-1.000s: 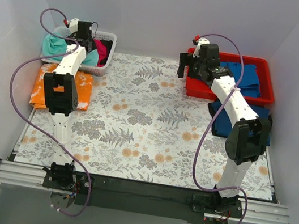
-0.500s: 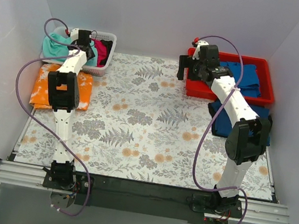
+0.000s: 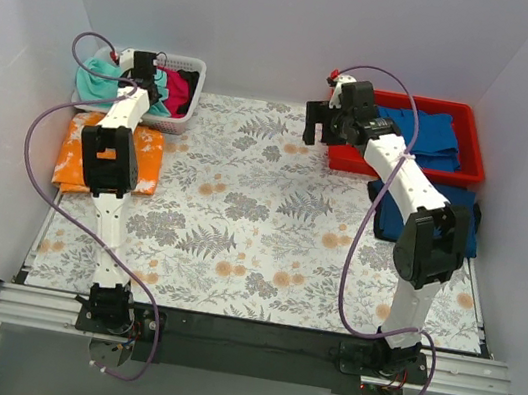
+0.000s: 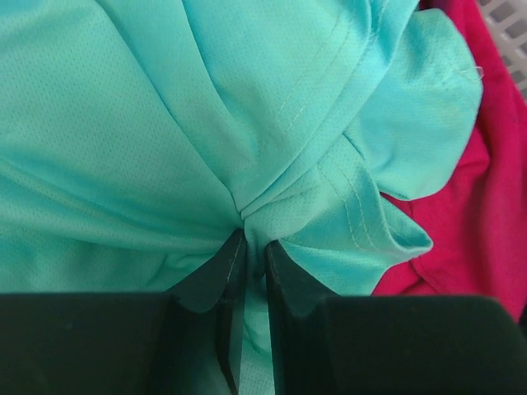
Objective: Fold and stack the t-shirts
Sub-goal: Grab crumpled tshirt from bin with the left arm, then move the tshirt to the center of the board
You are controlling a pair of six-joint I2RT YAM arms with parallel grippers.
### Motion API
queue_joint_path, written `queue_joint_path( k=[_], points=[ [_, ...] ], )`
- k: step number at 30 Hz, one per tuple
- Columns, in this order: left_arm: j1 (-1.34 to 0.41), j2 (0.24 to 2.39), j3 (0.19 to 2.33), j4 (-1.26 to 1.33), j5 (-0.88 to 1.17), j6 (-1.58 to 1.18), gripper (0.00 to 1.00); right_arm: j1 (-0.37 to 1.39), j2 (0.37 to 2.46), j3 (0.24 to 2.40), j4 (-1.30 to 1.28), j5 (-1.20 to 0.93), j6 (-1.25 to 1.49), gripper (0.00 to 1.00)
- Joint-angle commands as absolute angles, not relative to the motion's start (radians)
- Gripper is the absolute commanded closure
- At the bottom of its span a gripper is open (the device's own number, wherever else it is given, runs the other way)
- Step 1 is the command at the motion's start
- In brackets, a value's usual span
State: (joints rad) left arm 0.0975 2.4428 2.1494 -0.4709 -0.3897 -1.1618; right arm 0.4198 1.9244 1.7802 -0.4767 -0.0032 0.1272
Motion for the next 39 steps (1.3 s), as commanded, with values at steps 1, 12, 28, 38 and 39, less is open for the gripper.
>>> queue_joint_path(
  k=[1,12,28,38,39],
  points=[
    [0.097,2.304,2.146,-0.468,-0.359,-1.173,1.0,0.429,1.948,1.825,-0.483,-0.008,0.133,0.02],
    [0.097,2.071,2.112,-0.459,-0.321,-1.187,1.0,0.437,1.974,1.876,-0.482,0.026,0.135,0.02],
    [0.092,1.73,2.178,-0.428,0.145,-1.242,1.0,0.436,1.905,1.849,-0.44,0.185,0.204,0.02],
    [-0.065,1.39,1.576,-0.43,0.563,-1.243,1.0,0.443,1.691,1.677,-0.288,0.229,0.093,0.02],
    [-0.13,1.397,1.534,-0.483,0.571,-1.206,1.0,0.442,1.697,1.689,-0.331,0.221,0.112,0.02]
  ],
)
